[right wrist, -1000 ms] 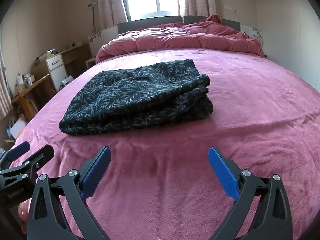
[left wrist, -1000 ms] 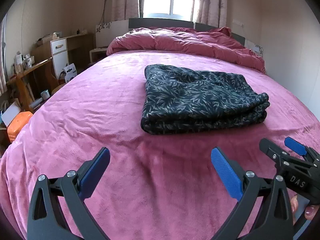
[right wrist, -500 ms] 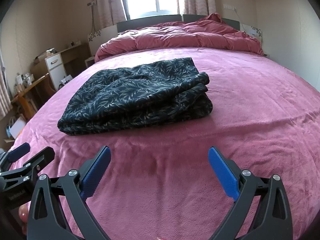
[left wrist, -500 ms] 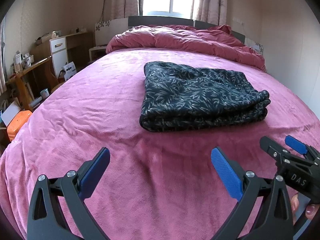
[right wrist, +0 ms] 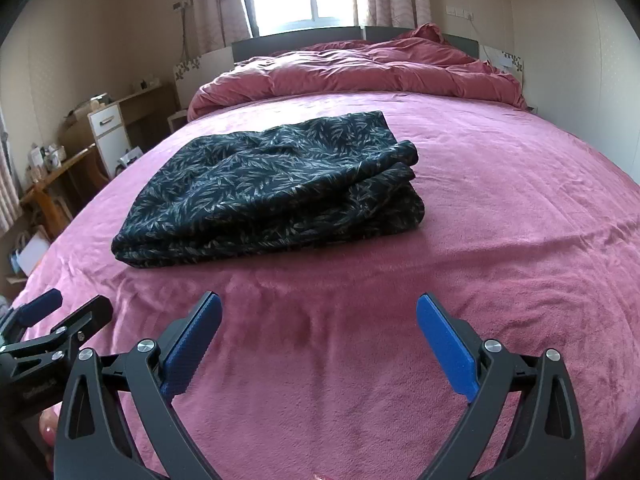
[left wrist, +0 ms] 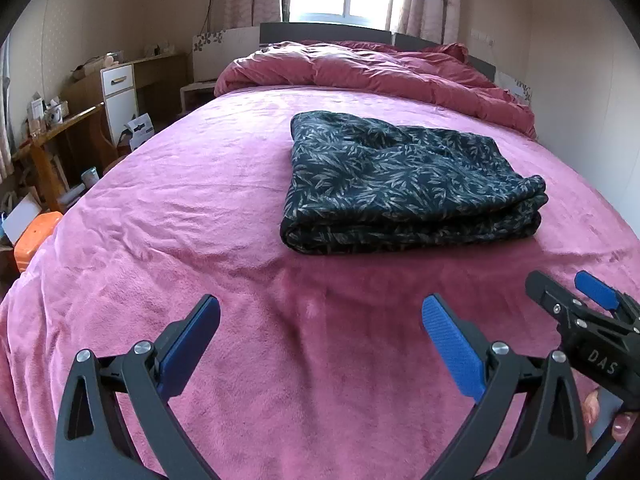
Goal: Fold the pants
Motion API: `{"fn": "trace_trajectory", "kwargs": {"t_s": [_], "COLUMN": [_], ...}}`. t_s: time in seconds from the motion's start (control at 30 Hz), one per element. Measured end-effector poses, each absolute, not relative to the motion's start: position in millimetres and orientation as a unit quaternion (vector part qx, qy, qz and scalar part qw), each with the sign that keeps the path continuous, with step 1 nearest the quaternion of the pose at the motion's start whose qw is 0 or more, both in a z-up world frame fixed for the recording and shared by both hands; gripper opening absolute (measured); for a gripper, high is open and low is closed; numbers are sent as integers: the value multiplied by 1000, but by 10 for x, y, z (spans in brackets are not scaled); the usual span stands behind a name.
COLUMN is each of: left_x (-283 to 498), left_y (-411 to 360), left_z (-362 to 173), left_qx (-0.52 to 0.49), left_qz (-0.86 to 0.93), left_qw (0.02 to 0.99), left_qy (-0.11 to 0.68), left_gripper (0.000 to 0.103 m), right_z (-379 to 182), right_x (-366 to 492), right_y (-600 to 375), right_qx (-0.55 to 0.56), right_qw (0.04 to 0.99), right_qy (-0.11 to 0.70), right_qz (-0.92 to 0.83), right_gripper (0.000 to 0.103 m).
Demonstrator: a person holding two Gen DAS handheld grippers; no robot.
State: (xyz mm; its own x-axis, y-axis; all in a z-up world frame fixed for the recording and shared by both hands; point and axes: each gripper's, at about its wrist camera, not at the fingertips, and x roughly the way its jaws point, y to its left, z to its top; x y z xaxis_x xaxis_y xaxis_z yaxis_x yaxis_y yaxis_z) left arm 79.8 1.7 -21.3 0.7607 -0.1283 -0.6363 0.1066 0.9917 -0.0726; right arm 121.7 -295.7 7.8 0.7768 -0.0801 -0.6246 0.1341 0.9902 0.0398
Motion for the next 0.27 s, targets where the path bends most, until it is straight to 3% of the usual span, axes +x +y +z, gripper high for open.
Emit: {"fn": "trace_trajectory", "kwargs": {"t_s": [0.27], "left_x": [907], "left_y": [-22], "left_z": [-267], "left_qx": [-5], "left_qz": [-56], "left_qw": [930], "left_qy": [363], "left_gripper": [101], "right_z": [24], "right_x": [1288], "right_y": [-3062], "right_qx": [56], "right_qw": [936], "right_qy": [342], "right_qz": [-71], "right_gripper": [97]}}
